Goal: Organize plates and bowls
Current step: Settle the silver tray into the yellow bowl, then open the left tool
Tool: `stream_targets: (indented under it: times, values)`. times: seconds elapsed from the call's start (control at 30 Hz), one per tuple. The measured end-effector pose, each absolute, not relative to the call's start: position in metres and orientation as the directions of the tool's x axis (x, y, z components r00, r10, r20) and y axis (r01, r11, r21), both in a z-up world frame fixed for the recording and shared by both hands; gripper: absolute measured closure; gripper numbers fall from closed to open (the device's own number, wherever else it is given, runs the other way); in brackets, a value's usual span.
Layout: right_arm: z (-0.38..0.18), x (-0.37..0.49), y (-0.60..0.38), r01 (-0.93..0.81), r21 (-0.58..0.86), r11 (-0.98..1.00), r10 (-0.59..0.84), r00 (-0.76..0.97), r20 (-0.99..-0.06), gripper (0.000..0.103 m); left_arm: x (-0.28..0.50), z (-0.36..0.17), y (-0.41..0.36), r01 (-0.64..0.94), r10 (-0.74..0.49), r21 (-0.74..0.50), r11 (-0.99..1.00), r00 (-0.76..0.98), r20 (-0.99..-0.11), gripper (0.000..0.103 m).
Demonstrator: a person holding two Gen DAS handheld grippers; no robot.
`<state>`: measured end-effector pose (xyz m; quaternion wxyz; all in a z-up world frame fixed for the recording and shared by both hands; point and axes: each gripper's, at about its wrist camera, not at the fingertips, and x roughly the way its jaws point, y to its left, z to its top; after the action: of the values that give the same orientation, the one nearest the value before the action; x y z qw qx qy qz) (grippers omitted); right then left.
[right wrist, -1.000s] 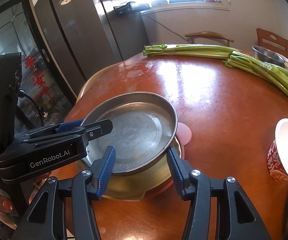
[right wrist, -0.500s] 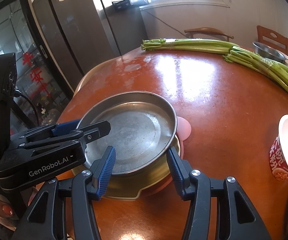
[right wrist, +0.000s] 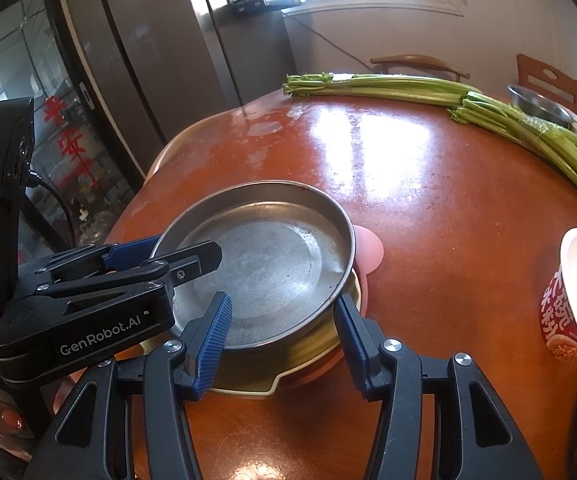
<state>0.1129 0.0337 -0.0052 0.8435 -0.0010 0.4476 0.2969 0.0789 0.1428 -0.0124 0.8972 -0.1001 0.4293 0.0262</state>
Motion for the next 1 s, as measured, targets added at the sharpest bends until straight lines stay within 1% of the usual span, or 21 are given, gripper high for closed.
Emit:
stream_targets:
  times: [0.6, 1.0]
  values:
    - [-0.006, 0.107, 0.037, -0.535, 0.229, 0.813, 0.493, 0.424, -0.760, 0.047, 0.071, -0.013, 0.145, -0.127, -0.048, -0.165, 0.978, 0.632, -0.773, 0.054]
    - [-0.004, 0.108, 0.030, -0.535, 0.241, 0.810, 0.505, 0.425, -0.751, 0.047, 0.068, -0.012, 0.149, -0.133, -0.060, -0.185, 0.974, 0.633, -0.772, 0.053]
